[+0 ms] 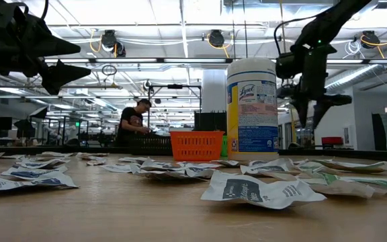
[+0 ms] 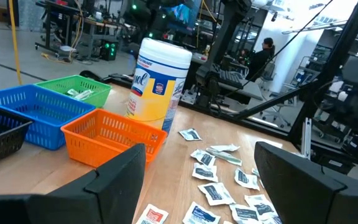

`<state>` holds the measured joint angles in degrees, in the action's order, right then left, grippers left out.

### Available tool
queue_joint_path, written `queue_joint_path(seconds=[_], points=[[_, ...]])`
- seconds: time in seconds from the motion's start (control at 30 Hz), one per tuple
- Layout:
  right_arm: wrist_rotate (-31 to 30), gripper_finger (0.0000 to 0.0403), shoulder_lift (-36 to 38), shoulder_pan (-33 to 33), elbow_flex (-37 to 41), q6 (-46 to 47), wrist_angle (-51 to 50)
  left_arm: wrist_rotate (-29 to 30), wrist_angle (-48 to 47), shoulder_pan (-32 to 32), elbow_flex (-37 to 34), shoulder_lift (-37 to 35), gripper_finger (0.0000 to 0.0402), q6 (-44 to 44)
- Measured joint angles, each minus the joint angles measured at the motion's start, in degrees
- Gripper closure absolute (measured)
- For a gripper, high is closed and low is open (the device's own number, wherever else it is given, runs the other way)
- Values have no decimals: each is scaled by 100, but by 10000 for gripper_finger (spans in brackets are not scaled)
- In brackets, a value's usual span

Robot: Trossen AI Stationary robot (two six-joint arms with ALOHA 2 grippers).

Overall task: Pick & Place First Aid Supplies
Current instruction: Put the green bandage pack into the green bin

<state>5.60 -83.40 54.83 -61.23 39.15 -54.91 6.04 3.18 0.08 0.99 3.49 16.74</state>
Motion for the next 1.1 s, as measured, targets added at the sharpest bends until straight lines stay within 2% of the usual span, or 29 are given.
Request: queue_joint_path(seconds=[0.13,0.4,0.67,1.1], points=[[-164,284,144,-271,323,381,-97,0,0,0,0,0,96,1],[-209,284,820,-1447,1131,1523,-2,1,2,0,0,-2,96,1],[-260,284,1306,-2966,1587,2780,-36,-2,0,0,2,-1,96,1],[-242,284,1349,-5778,1595,4373,-86,-2,0,0,1,-1,96,-1]])
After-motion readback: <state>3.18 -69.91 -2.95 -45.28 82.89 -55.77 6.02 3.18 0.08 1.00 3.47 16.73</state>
